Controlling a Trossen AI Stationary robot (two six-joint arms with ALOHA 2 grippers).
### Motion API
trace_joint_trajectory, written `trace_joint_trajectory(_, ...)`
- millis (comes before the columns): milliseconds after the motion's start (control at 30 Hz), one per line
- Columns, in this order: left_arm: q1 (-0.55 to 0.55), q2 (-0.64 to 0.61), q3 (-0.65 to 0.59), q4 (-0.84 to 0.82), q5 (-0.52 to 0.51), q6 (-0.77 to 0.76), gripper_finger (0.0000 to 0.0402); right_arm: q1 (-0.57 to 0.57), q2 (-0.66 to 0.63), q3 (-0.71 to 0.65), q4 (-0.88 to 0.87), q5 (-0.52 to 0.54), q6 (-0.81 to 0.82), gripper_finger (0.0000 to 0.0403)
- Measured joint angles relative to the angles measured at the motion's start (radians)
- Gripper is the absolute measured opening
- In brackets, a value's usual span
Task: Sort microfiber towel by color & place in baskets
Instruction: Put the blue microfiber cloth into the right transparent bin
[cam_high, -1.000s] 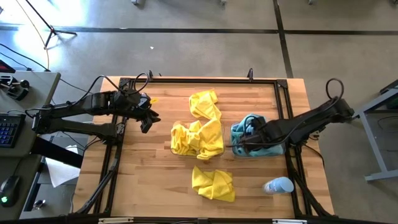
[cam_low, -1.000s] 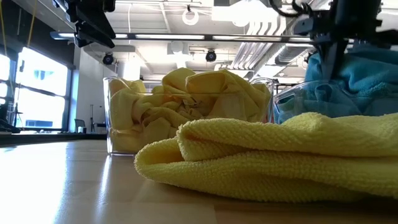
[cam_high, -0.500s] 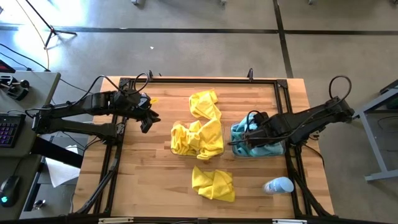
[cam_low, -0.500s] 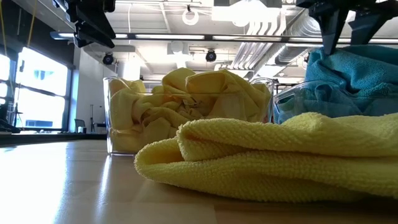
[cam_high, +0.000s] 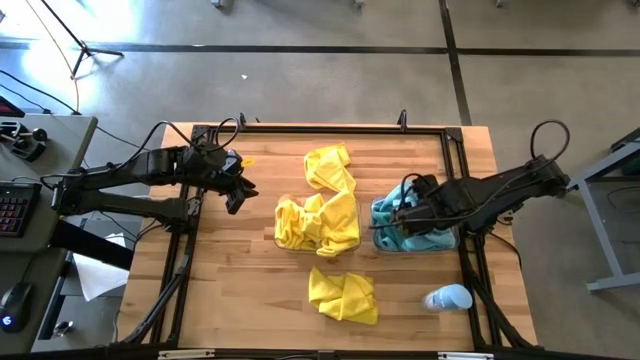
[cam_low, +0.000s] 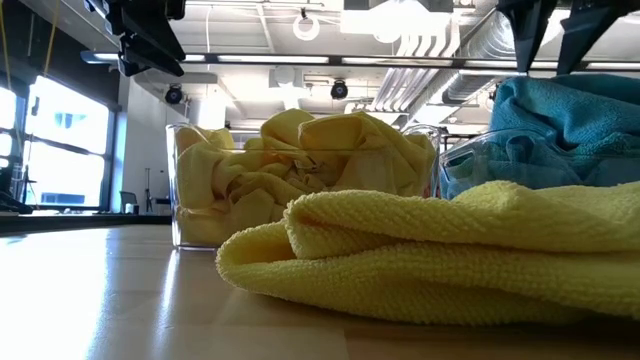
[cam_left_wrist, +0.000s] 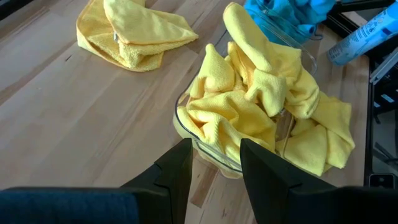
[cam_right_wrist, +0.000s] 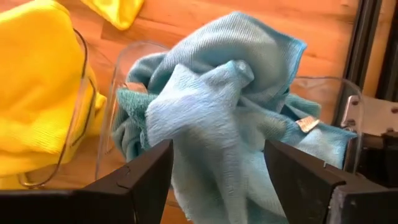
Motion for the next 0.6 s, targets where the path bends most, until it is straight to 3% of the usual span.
trace_joint_trajectory(167, 0.000, 0.000, 0.000, 0.000, 0.000, 0.000, 0.0122, 0.000, 0.000, 0.030, -0.008, 0.033, 0.018, 0.0246)
trace_joint_trajectory(267, 0.000, 0.000, 0.000, 0.000, 0.000, 0.000, 0.0122, 0.002, 0.000, 0.003, 0.026, 0.018, 0.034, 0.0217)
trace_joint_trajectory(600, 0.000, 0.000, 0.000, 0.000, 0.000, 0.000, 0.0122, -0.005, 0.000, -0.279, 0.263, -0.009, 0.090, 0.0016)
